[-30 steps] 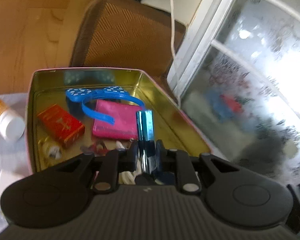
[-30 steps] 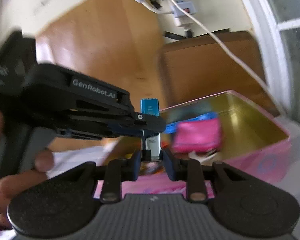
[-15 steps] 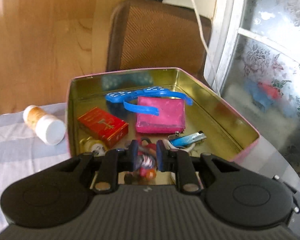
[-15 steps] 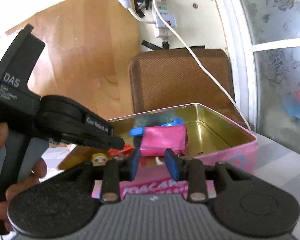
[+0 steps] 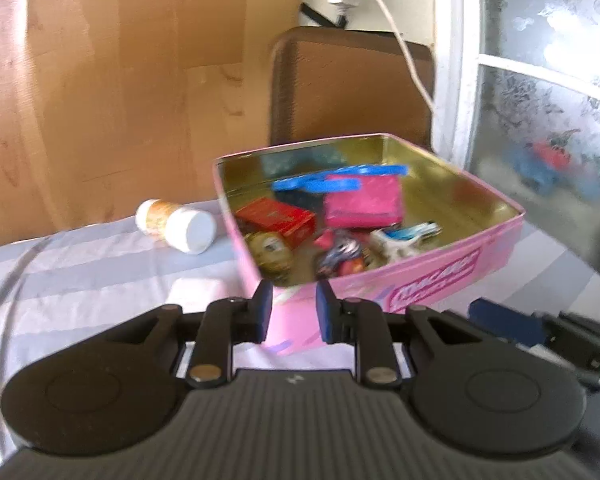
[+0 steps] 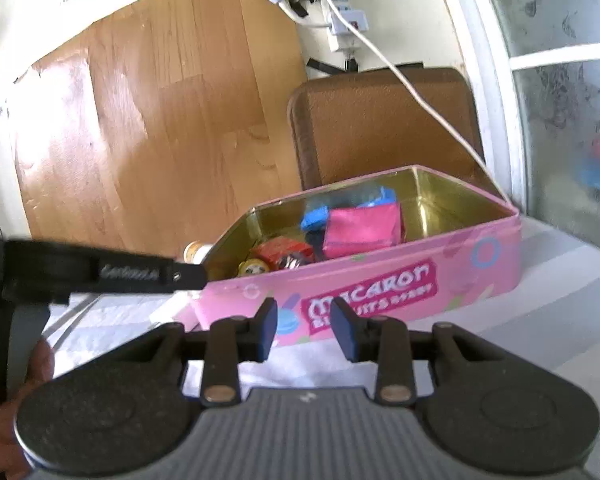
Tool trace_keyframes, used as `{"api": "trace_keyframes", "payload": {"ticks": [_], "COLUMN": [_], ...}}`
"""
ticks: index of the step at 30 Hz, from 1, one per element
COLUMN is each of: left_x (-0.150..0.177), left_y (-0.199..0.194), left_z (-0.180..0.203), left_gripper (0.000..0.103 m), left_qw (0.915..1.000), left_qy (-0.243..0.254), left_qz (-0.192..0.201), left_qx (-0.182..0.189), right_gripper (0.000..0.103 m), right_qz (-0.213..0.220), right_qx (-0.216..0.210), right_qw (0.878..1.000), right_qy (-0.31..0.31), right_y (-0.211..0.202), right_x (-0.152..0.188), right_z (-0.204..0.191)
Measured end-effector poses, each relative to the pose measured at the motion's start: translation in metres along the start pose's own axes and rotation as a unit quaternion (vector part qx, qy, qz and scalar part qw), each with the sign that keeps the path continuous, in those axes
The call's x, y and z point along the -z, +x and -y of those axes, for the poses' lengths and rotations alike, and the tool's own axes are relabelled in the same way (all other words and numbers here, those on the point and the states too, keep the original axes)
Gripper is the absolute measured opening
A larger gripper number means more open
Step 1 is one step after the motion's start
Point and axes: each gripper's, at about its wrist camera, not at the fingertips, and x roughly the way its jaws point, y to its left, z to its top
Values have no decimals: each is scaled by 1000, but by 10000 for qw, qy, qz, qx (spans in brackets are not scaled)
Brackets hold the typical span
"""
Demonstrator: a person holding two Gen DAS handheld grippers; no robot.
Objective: Organize rigid objects
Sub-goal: 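Move the right gripper to the white charger plug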
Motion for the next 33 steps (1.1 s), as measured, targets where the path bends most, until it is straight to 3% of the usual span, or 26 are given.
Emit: {"api": "trace_keyframes", "payload": {"ticks": [23,33], "left_x": [43,55], "left_y": [8,17], "left_z": [-71,-116], "left_gripper": [26,28], "left_qw": [9964,9896], "left_qy": [-318,-674], "left_qz": [-238,-367], "left_qx": [-749,-1213], "right_gripper": [32,35], "right_qz": [-457,-643], "right_qx": [-358,-605], "right_qw": [9956,9887], "right_qy": [-742,-1210], "right_y": [14,28], "right_x": [16,25], "right_z": [-67,-99]}}
